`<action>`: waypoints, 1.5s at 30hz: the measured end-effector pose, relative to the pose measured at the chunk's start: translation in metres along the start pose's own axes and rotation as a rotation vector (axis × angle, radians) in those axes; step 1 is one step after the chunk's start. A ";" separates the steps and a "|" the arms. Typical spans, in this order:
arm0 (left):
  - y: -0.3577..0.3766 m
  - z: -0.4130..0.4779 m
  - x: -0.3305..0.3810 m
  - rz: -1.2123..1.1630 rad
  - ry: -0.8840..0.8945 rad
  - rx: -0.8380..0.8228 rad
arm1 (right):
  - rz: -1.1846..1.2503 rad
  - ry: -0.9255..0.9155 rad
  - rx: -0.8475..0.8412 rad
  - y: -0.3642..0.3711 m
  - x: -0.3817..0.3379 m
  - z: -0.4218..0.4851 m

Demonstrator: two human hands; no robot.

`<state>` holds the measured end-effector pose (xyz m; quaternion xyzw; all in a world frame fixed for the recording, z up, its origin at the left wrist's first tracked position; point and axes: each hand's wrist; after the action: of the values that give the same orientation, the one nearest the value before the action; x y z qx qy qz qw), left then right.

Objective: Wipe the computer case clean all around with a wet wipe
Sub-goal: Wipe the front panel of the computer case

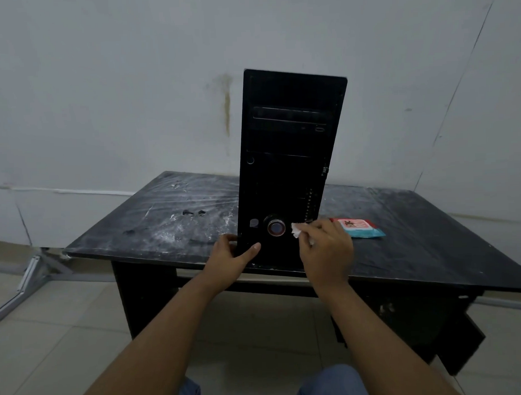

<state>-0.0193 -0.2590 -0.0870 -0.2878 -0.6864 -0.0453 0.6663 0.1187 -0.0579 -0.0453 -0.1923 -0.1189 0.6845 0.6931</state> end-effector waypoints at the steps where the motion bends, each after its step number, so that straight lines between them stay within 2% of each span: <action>1: 0.000 0.000 0.001 -0.009 -0.003 -0.005 | 0.006 0.030 0.048 -0.003 -0.002 0.008; 3: 0.000 -0.001 0.002 -0.021 -0.012 -0.013 | 0.015 0.020 0.122 -0.008 -0.009 0.029; 4: 0.001 -0.002 0.003 -0.027 -0.014 -0.010 | 0.005 -0.062 0.104 -0.007 -0.014 0.039; 7: 0.003 -0.003 0.004 -0.040 -0.011 0.008 | -0.111 -0.378 -0.129 0.004 -0.031 0.058; 11: 0.004 -0.004 0.005 -0.034 -0.011 0.008 | -0.241 -0.563 -0.320 0.009 -0.052 0.063; 14: 0.004 -0.003 0.004 -0.045 -0.010 0.003 | -0.287 -0.663 -0.349 0.005 -0.050 0.066; 17: 0.003 0.001 -0.001 -0.046 0.000 0.003 | -0.204 -0.460 -0.243 0.000 -0.037 0.062; 22: 0.002 0.006 -0.005 -0.040 0.014 -0.004 | 0.058 0.090 -0.046 0.004 -0.037 0.014; 25: 0.001 0.007 -0.007 -0.028 0.014 -0.006 | 0.190 0.248 -0.028 0.008 -0.040 0.000; 28: 0.002 0.007 -0.007 -0.026 0.010 -0.011 | 0.186 0.214 0.012 0.004 -0.034 0.000; 30: 0.003 0.008 -0.007 -0.033 0.012 -0.016 | 0.131 0.083 0.045 0.000 -0.029 0.009; 33: 0.003 0.008 -0.007 -0.035 0.009 -0.010 | -0.019 -0.201 -0.058 0.004 -0.030 0.021; 39: 0.004 0.007 -0.006 -0.042 -0.001 -0.021 | -0.113 -0.415 -0.217 0.004 -0.036 0.038; 42: 0.005 0.007 -0.006 -0.028 0.007 -0.010 | -0.086 -0.248 -0.160 0.003 -0.039 0.037; 45: 0.006 0.007 -0.009 -0.013 0.028 -0.001 | 0.095 0.134 -0.035 0.005 -0.051 0.014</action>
<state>-0.0236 -0.2540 -0.0977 -0.2827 -0.6789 -0.0539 0.6754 0.1069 -0.1068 -0.0298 -0.2552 -0.0749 0.7002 0.6626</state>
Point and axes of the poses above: each hand's wrist, its own z-axis towards the middle knuckle, its own y-axis out of the palm, x = y × z, and after that the axes turned 13 degrees about -y, right-handed
